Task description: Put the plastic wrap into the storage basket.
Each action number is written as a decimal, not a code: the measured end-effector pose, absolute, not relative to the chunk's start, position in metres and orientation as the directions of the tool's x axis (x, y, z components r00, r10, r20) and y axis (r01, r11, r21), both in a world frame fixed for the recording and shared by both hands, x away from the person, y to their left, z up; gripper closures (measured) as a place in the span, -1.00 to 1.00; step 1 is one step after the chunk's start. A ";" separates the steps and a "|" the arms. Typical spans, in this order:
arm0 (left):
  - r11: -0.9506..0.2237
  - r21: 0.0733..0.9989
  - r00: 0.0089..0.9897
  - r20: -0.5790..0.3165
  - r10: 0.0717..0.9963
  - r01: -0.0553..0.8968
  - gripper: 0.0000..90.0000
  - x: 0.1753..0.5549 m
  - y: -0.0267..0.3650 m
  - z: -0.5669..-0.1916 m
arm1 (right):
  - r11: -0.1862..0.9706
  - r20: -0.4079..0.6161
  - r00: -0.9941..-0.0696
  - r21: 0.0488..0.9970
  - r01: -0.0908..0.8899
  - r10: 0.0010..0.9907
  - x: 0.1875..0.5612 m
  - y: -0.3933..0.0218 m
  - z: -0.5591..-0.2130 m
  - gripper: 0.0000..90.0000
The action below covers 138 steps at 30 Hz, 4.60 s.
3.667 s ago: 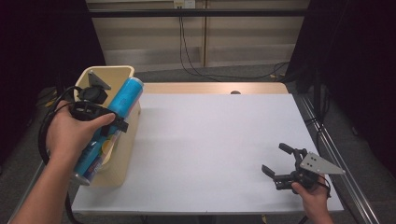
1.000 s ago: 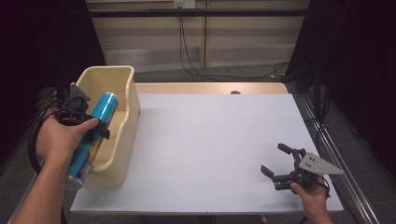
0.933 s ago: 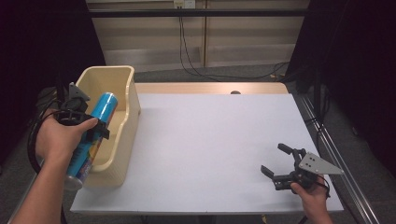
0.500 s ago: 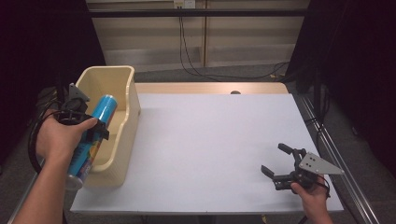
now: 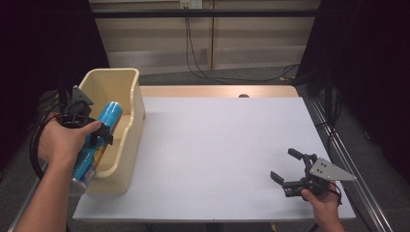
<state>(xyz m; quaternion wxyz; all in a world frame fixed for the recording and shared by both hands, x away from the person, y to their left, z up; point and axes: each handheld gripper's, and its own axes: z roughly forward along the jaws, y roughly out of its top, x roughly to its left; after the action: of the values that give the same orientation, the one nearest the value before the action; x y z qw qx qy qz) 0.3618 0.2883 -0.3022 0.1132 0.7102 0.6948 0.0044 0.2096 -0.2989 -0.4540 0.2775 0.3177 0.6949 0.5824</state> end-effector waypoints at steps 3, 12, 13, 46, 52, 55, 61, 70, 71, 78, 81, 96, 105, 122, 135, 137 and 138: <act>-0.011 0.161 0.037 -0.157 0.987 0.987 -0.30 0.362 0.288 -0.303 | 0.122 -0.018 -0.646 0.986 0.117 0.763 0.210 -0.299 -0.454 -0.99; -0.003 0.208 0.043 -0.186 0.982 0.978 -0.28 0.362 0.285 -0.288 | 0.122 -0.019 -0.647 0.986 0.115 0.763 0.210 -0.299 -0.454 -0.98; -0.017 0.216 0.060 -0.196 0.979 0.976 -0.26 0.362 0.285 -0.281 | 0.123 -0.019 -0.647 0.986 0.116 0.762 0.210 -0.299 -0.454 -0.98; -0.099 0.259 0.158 -0.216 0.964 0.961 -0.48 0.352 0.257 -0.259 | 0.130 -0.029 -0.648 0.986 0.108 0.761 0.209 -0.297 -0.453 -0.98; -0.127 0.259 0.187 -0.223 0.957 0.958 -0.52 0.351 0.248 -0.258 | 0.129 -0.027 -0.649 0.986 0.109 0.760 0.208 -0.298 -0.453 -0.98; -0.149 0.255 0.208 -0.222 0.953 0.955 -0.55 0.351 0.244 -0.257 | 0.128 -0.027 -0.650 0.986 0.109 0.760 0.209 -0.298 -0.453 -0.98; -0.171 0.261 0.232 -0.223 0.947 0.950 -0.59 0.349 0.234 -0.256 | 0.131 -0.028 -0.649 0.985 0.111 0.760 0.209 -0.297 -0.453 -0.98; -0.209 0.256 0.269 -0.232 0.935 0.944 -0.68 0.348 0.221 -0.255 | 0.130 -0.027 -0.650 0.985 0.111 0.760 0.209 -0.297 -0.453 -0.98; -0.213 0.255 0.274 -0.235 0.933 0.943 -0.68 0.348 0.220 -0.254 | 0.131 -0.028 -0.650 0.985 0.111 0.759 0.209 -0.297 -0.453 -0.98; -0.230 0.268 0.292 -0.220 0.931 0.936 -0.74 0.345 0.210 -0.253 | 0.133 -0.027 -0.652 0.985 0.113 0.758 0.209 -0.297 -0.453 -0.98; -0.242 0.267 0.304 -0.223 0.926 0.933 -0.75 0.343 0.206 -0.252 | 0.134 -0.029 -0.652 0.985 0.112 0.758 0.209 -0.297 -0.453 -0.98; -0.290 0.263 0.352 -0.234 0.906 0.920 -0.78 0.343 0.182 -0.256 | 0.131 -0.027 -0.652 0.985 0.111 0.758 0.209 -0.296 -0.453 -0.98; -0.312 0.264 0.375 -0.240 0.895 0.913 -0.79 0.344 0.168 -0.262 | 0.133 -0.030 -0.653 0.985 0.110 0.756 0.209 -0.296 -0.453 -0.98; -0.366 0.265 0.431 -0.254 0.866 0.892 -0.79 0.348 0.134 -0.291 | 0.134 -0.029 -0.655 0.985 0.110 0.755 0.209 -0.296 -0.453 -0.98; -0.370 0.280 0.441 -0.263 0.858 0.886 -0.79 0.351 0.122 -0.313 | 0.135 -0.030 -0.656 0.985 0.110 0.754 0.209 -0.297 -0.453 -0.98; -0.366 0.281 0.438 -0.265 0.859 0.887 -0.79 0.351 0.121 -0.317 | 0.136 -0.030 -0.657 0.985 0.110 0.754 0.209 -0.297 -0.453 -0.98; -0.371 0.280 0.442 -0.265 0.857 0.885 -0.79 0.351 0.121 -0.318 | 0.136 -0.030 -0.657 0.985 0.110 0.753 0.209 -0.297 -0.453 -0.98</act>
<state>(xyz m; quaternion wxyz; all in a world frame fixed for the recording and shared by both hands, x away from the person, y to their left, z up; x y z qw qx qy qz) 0.3512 0.1210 -0.3178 0.1933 0.8270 0.5267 -0.0373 0.2091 -0.2966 -0.4530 0.2769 0.3081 0.7009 0.5806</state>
